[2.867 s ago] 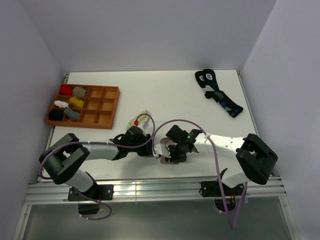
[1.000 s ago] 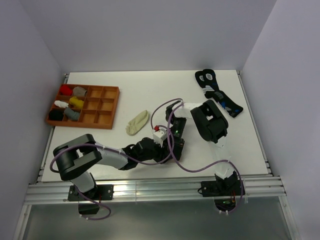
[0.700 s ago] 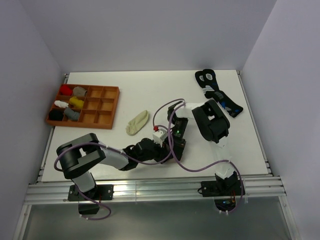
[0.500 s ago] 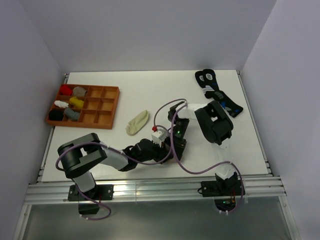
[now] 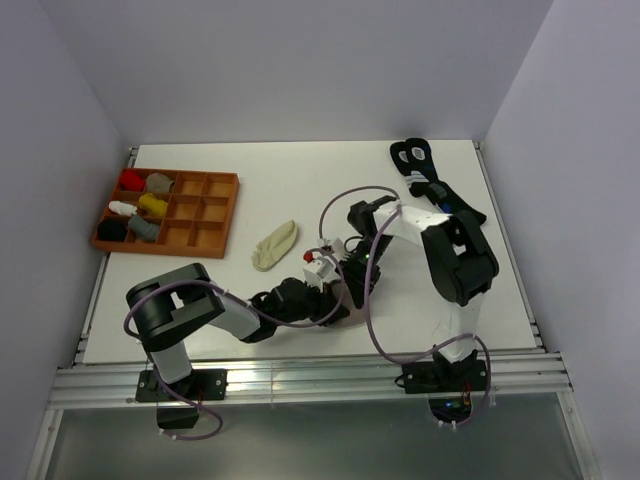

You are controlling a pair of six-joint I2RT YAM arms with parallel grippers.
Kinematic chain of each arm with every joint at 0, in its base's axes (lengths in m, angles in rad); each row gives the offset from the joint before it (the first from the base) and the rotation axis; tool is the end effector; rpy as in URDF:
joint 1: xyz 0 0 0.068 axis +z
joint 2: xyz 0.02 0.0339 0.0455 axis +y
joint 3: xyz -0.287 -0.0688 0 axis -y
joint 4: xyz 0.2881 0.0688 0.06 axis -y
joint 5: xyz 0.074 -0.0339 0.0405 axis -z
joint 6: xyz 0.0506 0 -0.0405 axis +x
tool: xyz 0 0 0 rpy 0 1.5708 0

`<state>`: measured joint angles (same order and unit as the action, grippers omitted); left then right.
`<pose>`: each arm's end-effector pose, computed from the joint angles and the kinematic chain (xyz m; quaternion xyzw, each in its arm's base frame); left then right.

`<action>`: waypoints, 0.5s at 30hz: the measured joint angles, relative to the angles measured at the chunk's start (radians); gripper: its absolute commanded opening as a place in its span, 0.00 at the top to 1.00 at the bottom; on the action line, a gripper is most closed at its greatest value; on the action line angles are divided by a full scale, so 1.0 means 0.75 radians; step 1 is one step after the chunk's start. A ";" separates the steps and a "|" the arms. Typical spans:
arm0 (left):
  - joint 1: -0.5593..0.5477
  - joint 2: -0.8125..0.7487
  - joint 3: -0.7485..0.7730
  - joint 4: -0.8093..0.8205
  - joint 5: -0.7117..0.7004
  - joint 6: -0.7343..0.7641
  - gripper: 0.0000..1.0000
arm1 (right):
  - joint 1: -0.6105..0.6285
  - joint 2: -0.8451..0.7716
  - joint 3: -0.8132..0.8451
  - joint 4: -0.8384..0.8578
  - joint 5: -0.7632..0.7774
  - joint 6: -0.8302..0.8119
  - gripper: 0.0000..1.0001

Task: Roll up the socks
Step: Roll the sock at the center of the board.

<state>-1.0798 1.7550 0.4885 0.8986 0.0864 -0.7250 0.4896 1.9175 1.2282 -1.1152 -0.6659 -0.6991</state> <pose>0.1528 -0.2950 0.0940 0.1694 0.8065 -0.4657 0.3224 0.2956 0.1930 0.1358 0.4940 -0.7990 -0.3343 0.0756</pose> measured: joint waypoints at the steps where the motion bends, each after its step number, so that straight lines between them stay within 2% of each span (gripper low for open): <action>1: 0.001 0.006 0.004 0.001 0.006 -0.005 1.00 | -0.010 -0.024 -0.006 0.015 0.002 0.000 0.56; 6: 0.009 0.034 0.023 0.004 0.043 -0.047 1.00 | -0.070 -0.195 -0.074 0.089 0.024 -0.007 0.54; 15: 0.060 0.038 0.045 -0.059 0.113 -0.164 1.00 | -0.098 -0.691 -0.395 0.314 0.173 -0.090 0.51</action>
<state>-1.0348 1.7832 0.5224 0.8543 0.1711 -0.8478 0.4164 1.3991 0.9321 -0.8795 -0.5362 -0.7666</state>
